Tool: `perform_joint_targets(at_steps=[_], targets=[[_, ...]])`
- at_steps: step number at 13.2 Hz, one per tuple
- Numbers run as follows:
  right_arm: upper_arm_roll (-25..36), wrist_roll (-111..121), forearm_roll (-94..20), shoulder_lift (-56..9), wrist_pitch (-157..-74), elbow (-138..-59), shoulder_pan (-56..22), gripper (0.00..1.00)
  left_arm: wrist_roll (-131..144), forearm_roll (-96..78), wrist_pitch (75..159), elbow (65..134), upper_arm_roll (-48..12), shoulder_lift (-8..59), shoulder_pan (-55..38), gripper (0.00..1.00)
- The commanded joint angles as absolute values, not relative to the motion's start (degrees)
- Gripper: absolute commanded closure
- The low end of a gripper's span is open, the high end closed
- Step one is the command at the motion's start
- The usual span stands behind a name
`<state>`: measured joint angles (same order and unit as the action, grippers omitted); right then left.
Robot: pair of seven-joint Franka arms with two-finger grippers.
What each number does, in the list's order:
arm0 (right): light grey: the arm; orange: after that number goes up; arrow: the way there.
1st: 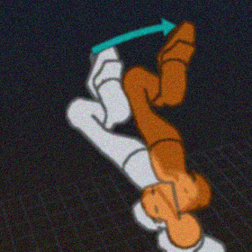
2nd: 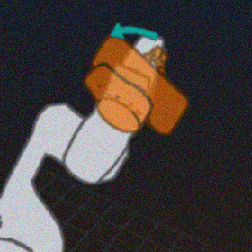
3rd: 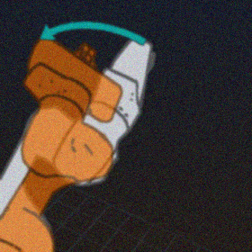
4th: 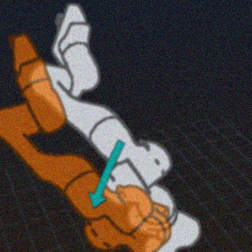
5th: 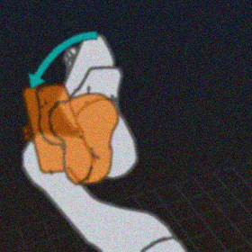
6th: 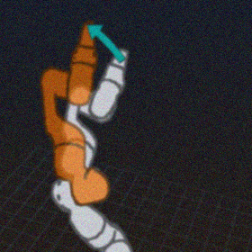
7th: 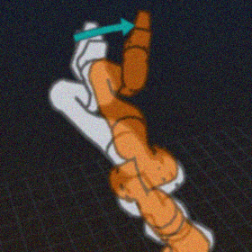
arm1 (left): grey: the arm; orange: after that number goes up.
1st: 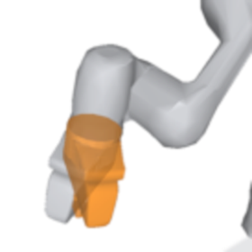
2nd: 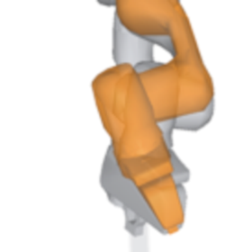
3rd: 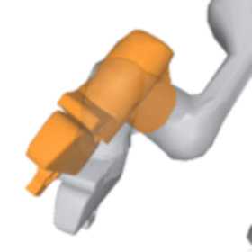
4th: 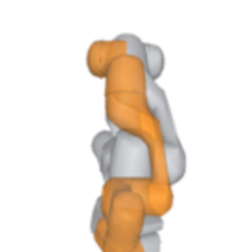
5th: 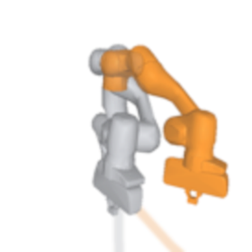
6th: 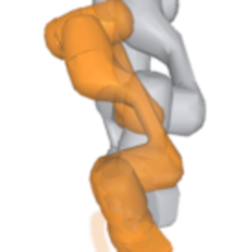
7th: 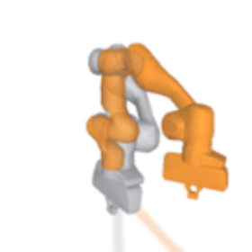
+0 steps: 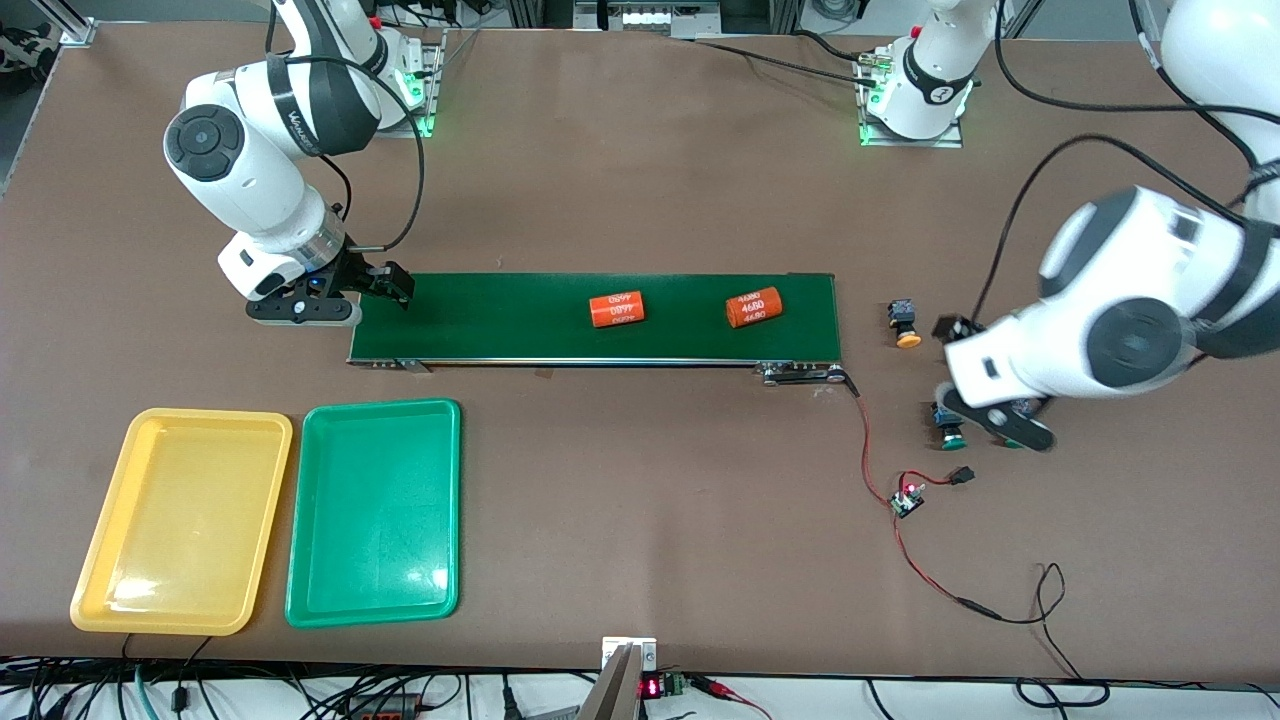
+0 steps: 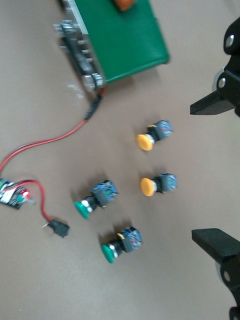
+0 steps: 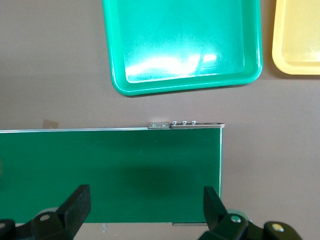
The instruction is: Sort buttons by color to trays
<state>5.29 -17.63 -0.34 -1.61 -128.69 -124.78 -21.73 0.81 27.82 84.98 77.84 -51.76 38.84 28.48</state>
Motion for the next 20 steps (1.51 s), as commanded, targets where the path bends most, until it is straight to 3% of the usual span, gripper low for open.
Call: perform_joint_targets(at_steps=[1, 4, 6, 8, 11, 15, 18, 20], targets=[[5.3, -16.8, -1.1, -1.4, -128.7, -124.8, -21.8, 0.00, 1.7, 14.6, 91.8, 76.5, -38.0, 37.3, 22.9, 0.00], [5.3, -16.8, -1.1, -1.4, -128.8, -124.8, -21.6, 0.00, 1.9, 3.4, 94.0, 84.4, -23.8, 31.9, 18.1, 0.00], [5.3, -16.7, -1.1, -1.4, -128.8, -124.8, -21.6, 0.00, 1.9, 2.5, 99.1, 96.2, -17.2, 26.1, 14.9, 0.00], [5.3, -16.7, -1.1, -1.4, -128.8, -124.8, -21.6, 0.00, 1.3, -0.4, 110.6, 108.4, -13.1, 21.0, 14.1, 0.00], [5.3, -16.7, -1.1, -1.4, -128.7, -124.8, -21.6, 0.00, 1.8, -2.9, 122.3, 119.2, -12.3, 17.3, 12.2, 0.00], [5.4, -16.6, -1.1, -1.5, -128.8, -124.7, -21.5, 0.00, 3.4, -3.8, 122.7, 121.4, -12.3, 17.2, 11.5, 0.00], [5.4, -15.9, -1.1, -1.5, -128.7, -124.7, -21.4, 0.00, 3.6, -4.7, 132.6, 129.1, -12.3, 15.8, 10.9, 0.01], [5.4, -15.6, -1.1, -1.5, -128.6, -124.7, -21.2, 0.00, 4.0, -6.0, 135.3, 130.7, -12.3, 15.9, 10.2, 0.01]])
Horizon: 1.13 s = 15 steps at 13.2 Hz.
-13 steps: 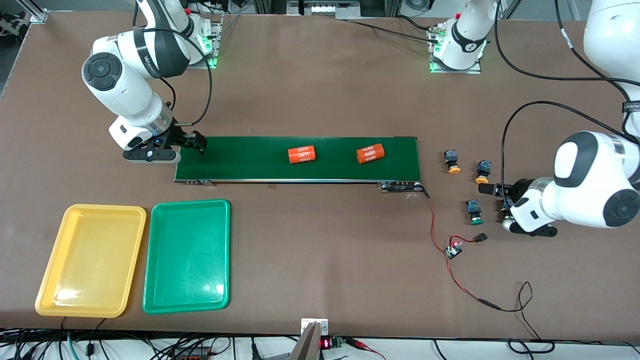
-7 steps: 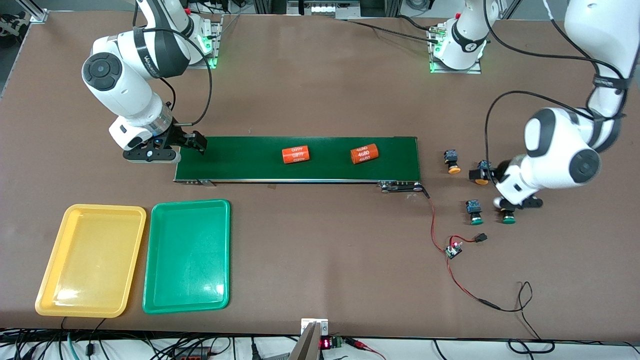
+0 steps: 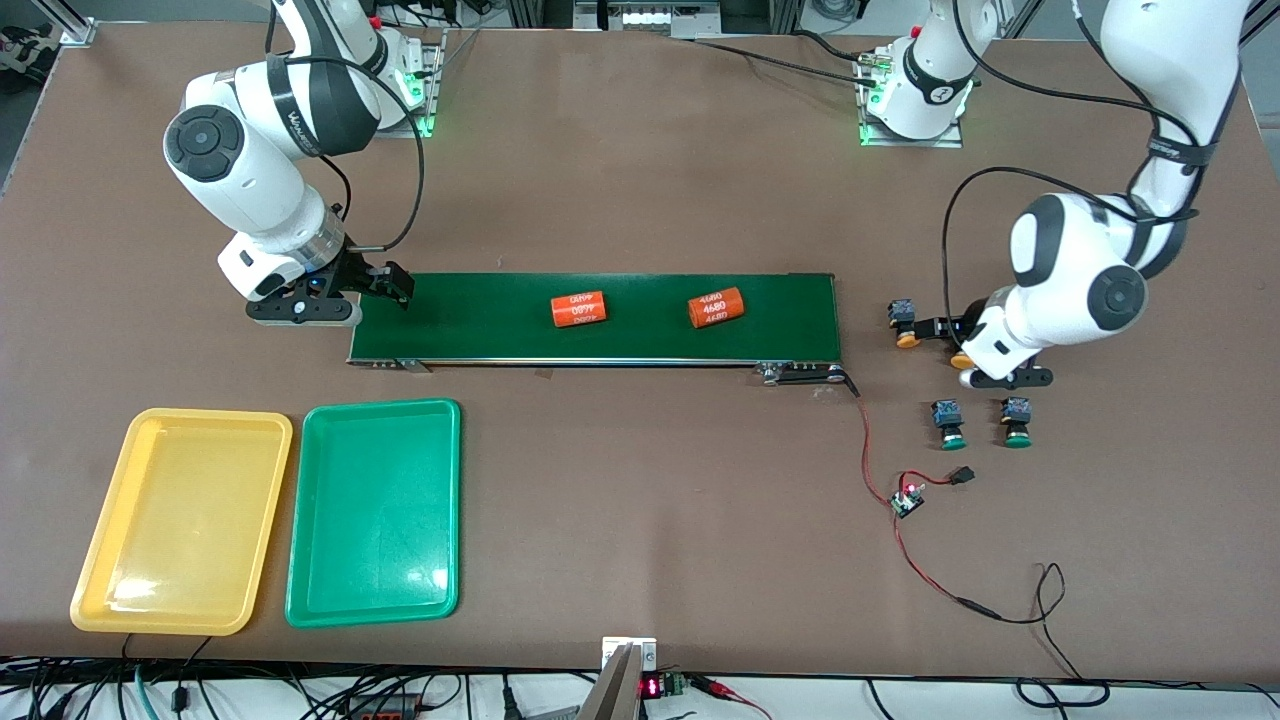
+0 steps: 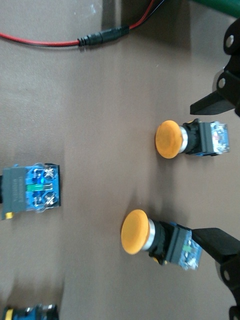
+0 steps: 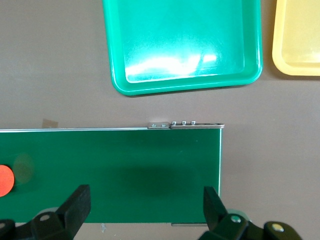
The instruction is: Sort buttons by color to trays
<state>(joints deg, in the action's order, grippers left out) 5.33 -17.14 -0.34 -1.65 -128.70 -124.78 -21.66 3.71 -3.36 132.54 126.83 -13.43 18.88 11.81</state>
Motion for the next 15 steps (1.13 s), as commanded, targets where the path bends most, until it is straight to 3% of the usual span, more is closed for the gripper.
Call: perform_joint_targets(at_steps=[1, 5, 8, 9, 12, 15], targets=[[5.4, -15.5, -1.1, -1.5, -128.6, -124.7, -21.2, 0.00, 5.4, -8.1, 135.4, 130.8, -12.3, 16.0, 9.6, 0.01], [5.4, -15.0, -1.1, -1.5, -128.5, -124.7, -21.2, 0.00, 5.7, -8.6, 135.4, 132.6, -12.5, 16.3, 8.1, 0.02], [5.4, -15.1, -1.1, -1.5, -128.4, -124.7, -21.1, 0.00, 5.1, -8.5, 135.5, 135.3, -13.0, 16.5, 7.9, 0.08], [5.4, -15.0, -1.1, -1.5, -128.4, -124.7, -21.0, 0.00, 4.7, -8.5, 135.5, 135.5, -13.0, 17.1, 7.7, 0.16], [5.4, -15.0, -1.1, -1.5, -128.4, -124.7, -21.0, 0.00, 4.7, -8.0, 135.6, 134.8, -13.0, 18.3, 6.7, 0.58], [5.4, -15.0, -1.1, -1.5, -128.4, -124.7, -21.0, 0.00, 4.8, -7.9, 135.9, 133.0, -13.0, 19.6, 6.4, 0.74]])
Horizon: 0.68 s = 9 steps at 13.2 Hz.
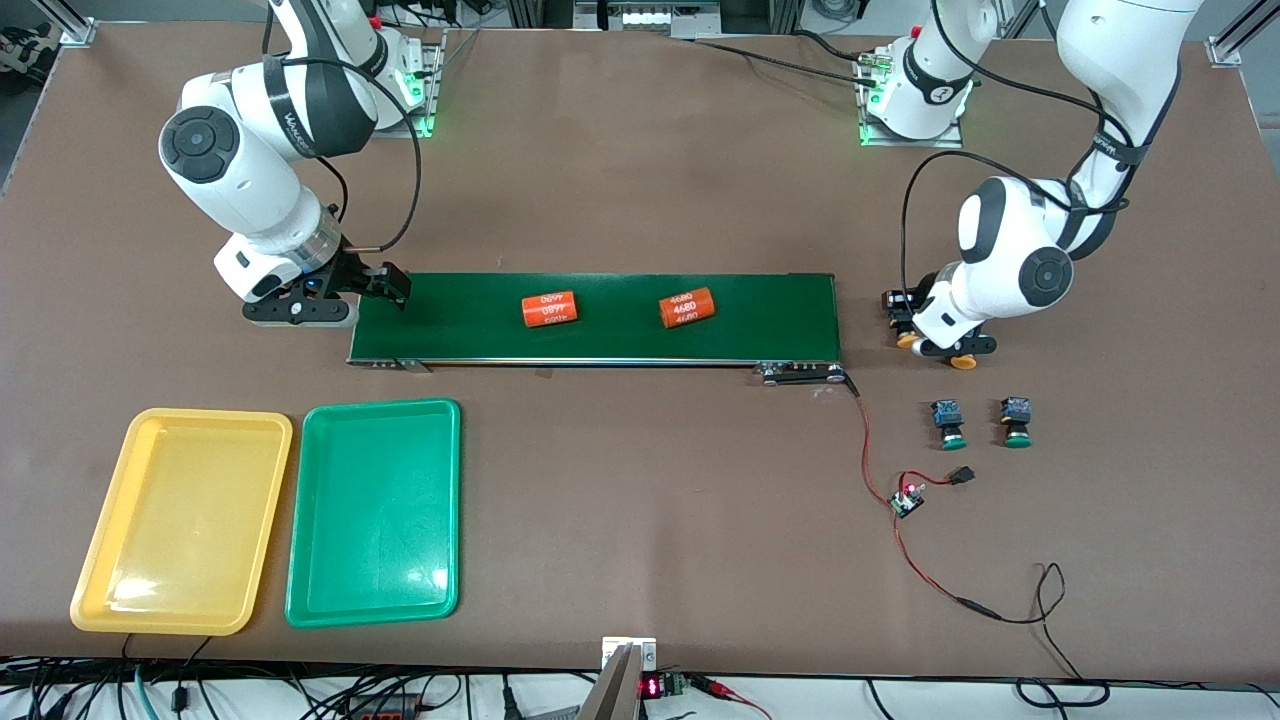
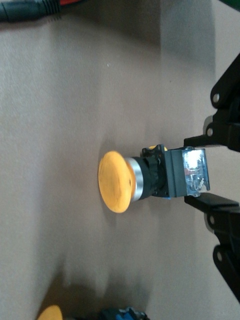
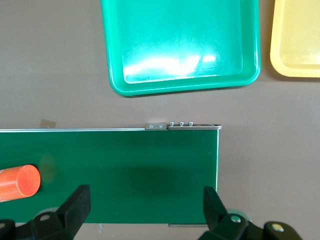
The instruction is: Sort buttons by color to trays
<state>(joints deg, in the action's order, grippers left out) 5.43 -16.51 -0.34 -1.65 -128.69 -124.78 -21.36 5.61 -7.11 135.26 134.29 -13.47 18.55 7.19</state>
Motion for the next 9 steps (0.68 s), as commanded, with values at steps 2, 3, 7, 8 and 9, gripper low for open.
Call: perform_joint_targets(at_steps=[2, 3, 7, 8, 9], targets=[[5.4, -15.0, -1.1, -1.5, -128.4, -124.7, -21.0, 0.00, 4.8, -7.9, 136.1, 132.3, -13.0, 19.4, 6.5, 0.81], [5.4, -15.0, -1.1, -1.5, -128.4, -124.7, -21.0, 0.00, 4.9, -7.9, 135.8, 132.1, -13.0, 18.7, 6.5, 0.81], [5.4, -15.0, -1.1, -1.5, -128.4, -124.7, -21.0, 0.00, 5.0, -7.8, 115.6, 119.8, -13.1, 15.7, 6.4, 0.80], [5.4, -15.0, -1.1, -1.5, -128.4, -124.7, -21.0, 0.00, 5.2, -8.0, 108.8, 116.1, -13.5, 15.7, 6.3, 0.80], [5.4, -15.0, -1.1, -1.5, -128.4, -124.7, -21.0, 0.00, 6.0, -8.8, 105.3, 113.6, -15.1, 15.7, 6.3, 0.80]])
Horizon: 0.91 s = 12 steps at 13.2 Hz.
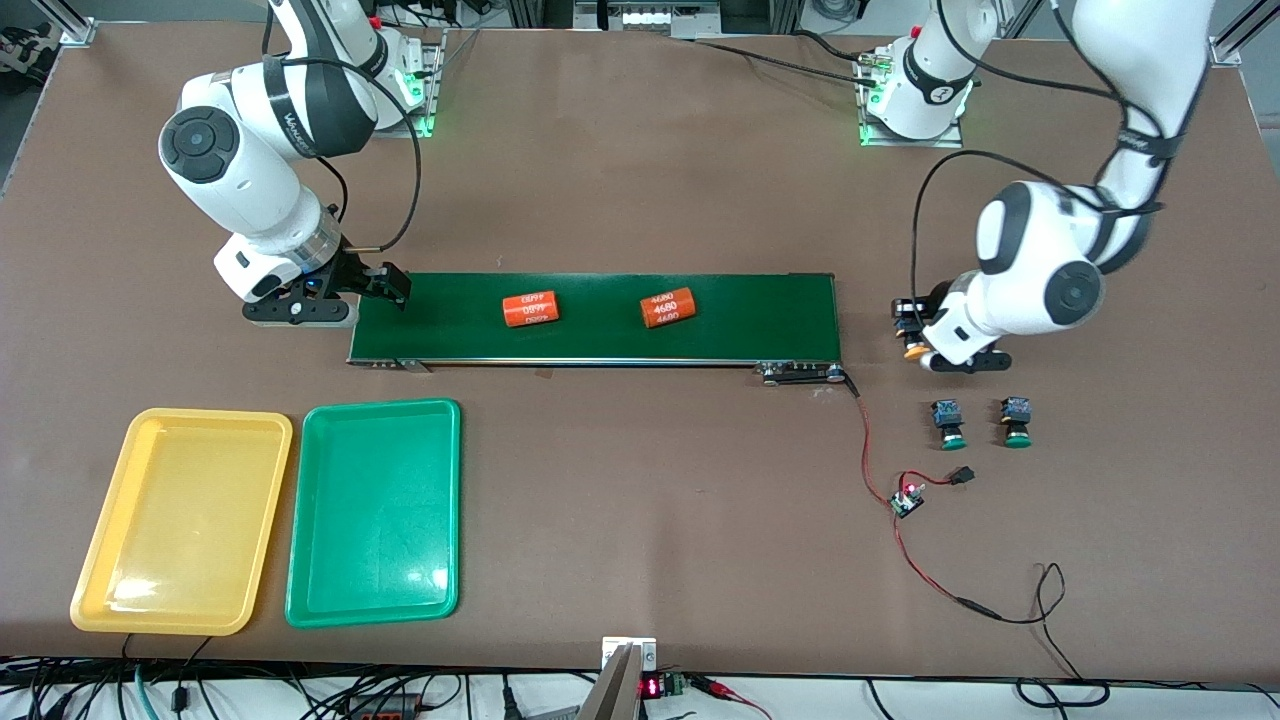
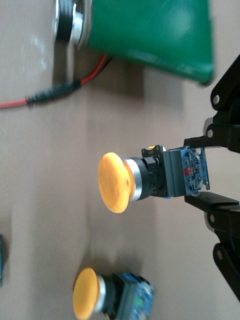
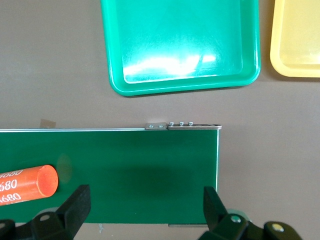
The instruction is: Sort buttons by color to trays
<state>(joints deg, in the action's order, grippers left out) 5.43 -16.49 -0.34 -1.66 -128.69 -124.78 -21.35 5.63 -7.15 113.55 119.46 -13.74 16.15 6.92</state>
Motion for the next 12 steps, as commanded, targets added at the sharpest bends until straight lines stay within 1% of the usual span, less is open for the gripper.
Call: perform_joint_targets(at_steps=[1, 3, 5, 6, 8, 11, 12], targets=[[5.4, -15.0, -1.1, -1.5, -128.5, -124.7, -21.0, 0.00, 5.9, -9.0, 104.8, 113.1, -18.1, 15.6, 6.4, 0.80], [5.4, -15.0, -1.1, -1.5, -128.4, -124.7, -21.0, 0.00, 8.1, -13.6, 106.5, 113.1, -24.6, 16.4, 6.3, 0.80], [5.4, -15.0, -1.1, -1.5, -128.4, -124.7, -21.0, 0.00, 10.8, -14.2, 110.1, 113.8, -27.8, 17.5, 5.5, 0.80], [5.4, -15.0, -1.1, -1.5, -128.4, -124.7, -21.0, 0.00, 12.1, -14.2, 111.9, 114.7, -28.8, 19.0, 5.5, 0.80], [5.4, -15.0, -1.1, -1.5, -128.4, -124.7, -21.0, 0.00, 13.6, -14.2, 118.1, 117.6, -30.8, 19.8, 5.5, 0.80], [5.4, -15.0, -1.1, -1.5, -128.4, -124.7, -21.0, 0.00, 14.0, -14.2, 123.0, 118.2, -31.6, 21.5, 5.4, 0.79], [5.4, -15.0, -1.1, -1.5, -128.4, -124.7, -21.0, 0.00, 14.0, -14.2, 123.9, 118.0, -31.6, 21.9, 5.1, 0.73]])
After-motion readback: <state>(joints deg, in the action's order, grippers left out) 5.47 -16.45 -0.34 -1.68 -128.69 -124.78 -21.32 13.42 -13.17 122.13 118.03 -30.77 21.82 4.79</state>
